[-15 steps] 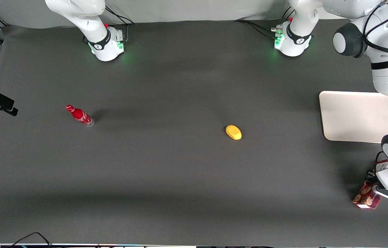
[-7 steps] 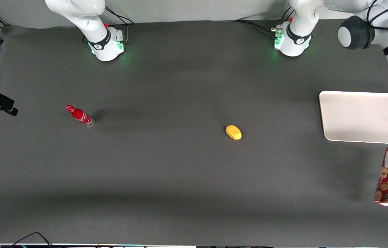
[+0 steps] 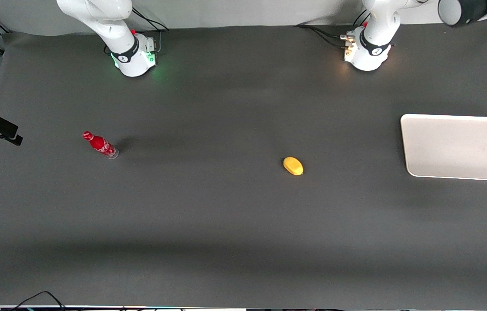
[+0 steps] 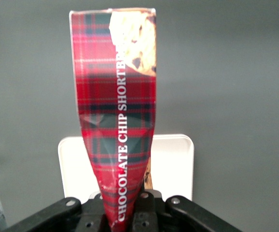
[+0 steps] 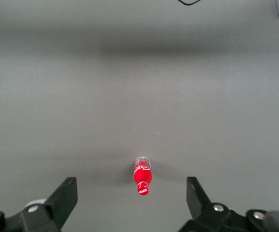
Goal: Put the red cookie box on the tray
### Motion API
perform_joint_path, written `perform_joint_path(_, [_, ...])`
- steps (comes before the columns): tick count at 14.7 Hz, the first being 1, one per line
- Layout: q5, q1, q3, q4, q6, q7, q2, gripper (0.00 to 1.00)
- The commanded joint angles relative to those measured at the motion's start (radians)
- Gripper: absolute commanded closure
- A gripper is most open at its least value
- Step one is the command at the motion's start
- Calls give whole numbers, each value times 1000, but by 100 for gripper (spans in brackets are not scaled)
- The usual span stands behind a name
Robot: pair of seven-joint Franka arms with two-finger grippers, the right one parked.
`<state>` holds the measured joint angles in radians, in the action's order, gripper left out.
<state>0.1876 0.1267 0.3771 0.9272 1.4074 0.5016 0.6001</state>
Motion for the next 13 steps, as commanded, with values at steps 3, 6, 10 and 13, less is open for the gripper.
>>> perform_joint_path(3, [-159,-12,129,89,-157,107,-195,100])
perform_joint_path(6, [-224,-9,187,294,-49,224,-295,100])
perform_joint_path(10, [-226,-6,200,755,320,256,-419,100])
perform_joint_path(13, [-212,-7,223,960,572,258,-407,100])
